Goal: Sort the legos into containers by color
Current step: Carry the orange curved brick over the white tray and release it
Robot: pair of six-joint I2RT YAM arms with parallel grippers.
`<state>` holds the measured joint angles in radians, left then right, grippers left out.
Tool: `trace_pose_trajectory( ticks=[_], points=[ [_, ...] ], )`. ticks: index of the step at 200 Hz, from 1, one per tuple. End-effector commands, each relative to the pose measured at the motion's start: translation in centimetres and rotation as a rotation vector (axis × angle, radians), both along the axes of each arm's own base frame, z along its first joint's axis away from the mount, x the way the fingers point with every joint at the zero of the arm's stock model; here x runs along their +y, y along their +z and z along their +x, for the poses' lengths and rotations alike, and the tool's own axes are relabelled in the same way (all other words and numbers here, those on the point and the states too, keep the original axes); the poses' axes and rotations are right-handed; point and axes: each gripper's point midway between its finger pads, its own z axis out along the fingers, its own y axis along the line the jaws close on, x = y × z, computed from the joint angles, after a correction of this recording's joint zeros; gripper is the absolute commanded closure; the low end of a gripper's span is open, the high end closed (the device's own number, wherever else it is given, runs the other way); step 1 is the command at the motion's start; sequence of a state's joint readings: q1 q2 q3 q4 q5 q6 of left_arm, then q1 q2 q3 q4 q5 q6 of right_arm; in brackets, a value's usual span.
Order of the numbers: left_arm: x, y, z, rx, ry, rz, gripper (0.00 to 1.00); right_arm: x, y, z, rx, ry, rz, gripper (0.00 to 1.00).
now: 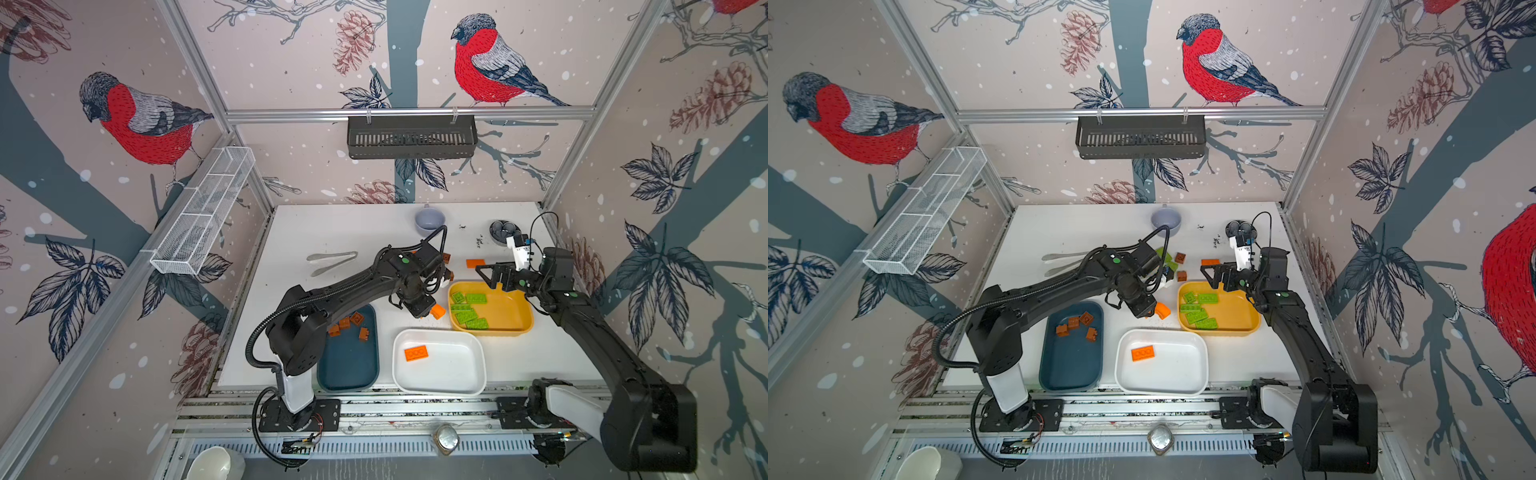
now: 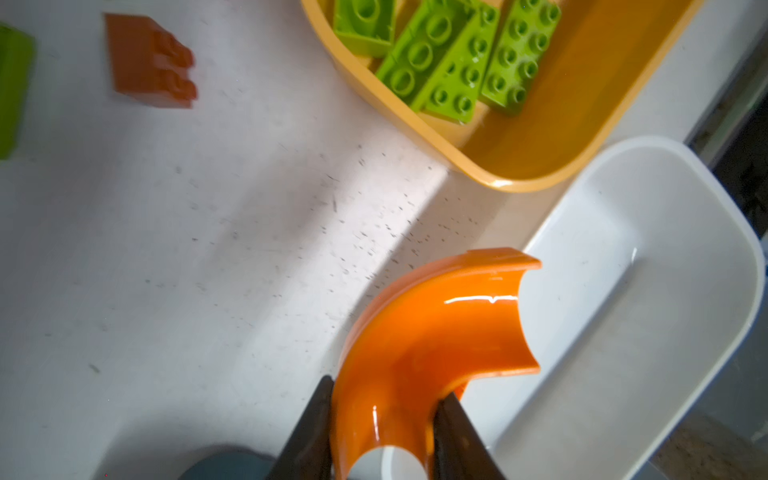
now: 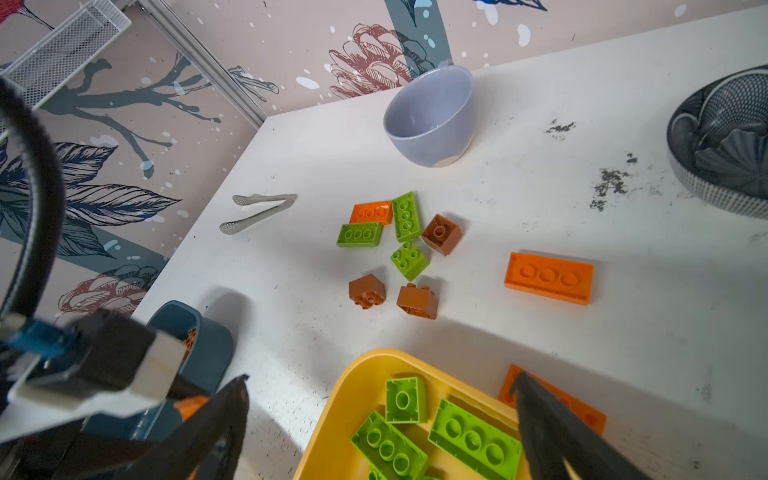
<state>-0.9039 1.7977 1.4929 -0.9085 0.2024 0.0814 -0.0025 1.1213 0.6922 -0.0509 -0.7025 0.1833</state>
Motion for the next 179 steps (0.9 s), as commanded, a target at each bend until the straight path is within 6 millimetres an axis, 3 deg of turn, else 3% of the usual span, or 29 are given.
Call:
trace_pose_trajectory(
  ticks=[1,34,71,97,117,149,179],
  points=[
    [-0.8,0.6,-3.1,0.037,-0.067,-0.049,0.74,0.2,1.1,0.2,-0.037,0.017,0.002,0.01],
    [-0.5,-0.1,-6.8,0.106,-0.107,-0.082,0.74,0.5,1.0,0.0,-0.035,0.027,0.003,0.01],
    [0.9,-2.0,-8.8,0.167,-0.129,-0.051,0.71,0.9,0.7,-0.2,-0.034,0.038,0.000,0.01],
    [1.2,-2.3,-8.8,0.156,-0.137,-0.039,0.48,0.9,0.9,-0.2,-0.043,0.033,0.001,0.01],
    [1.4,-1.7,-8.4,0.127,-0.143,-0.037,0.38,0.9,0.9,-0.2,-0.045,0.034,0.002,0.00],
    [1.7,-0.2,-5.5,0.038,-0.101,-0.033,0.32,0.7,0.8,-0.3,-0.048,0.022,-0.004,0.01],
    [2.4,1.2,1.2,-0.094,0.033,-0.037,0.31,0.5,0.8,-0.3,-0.052,0.014,-0.001,0.01]
  ],
)
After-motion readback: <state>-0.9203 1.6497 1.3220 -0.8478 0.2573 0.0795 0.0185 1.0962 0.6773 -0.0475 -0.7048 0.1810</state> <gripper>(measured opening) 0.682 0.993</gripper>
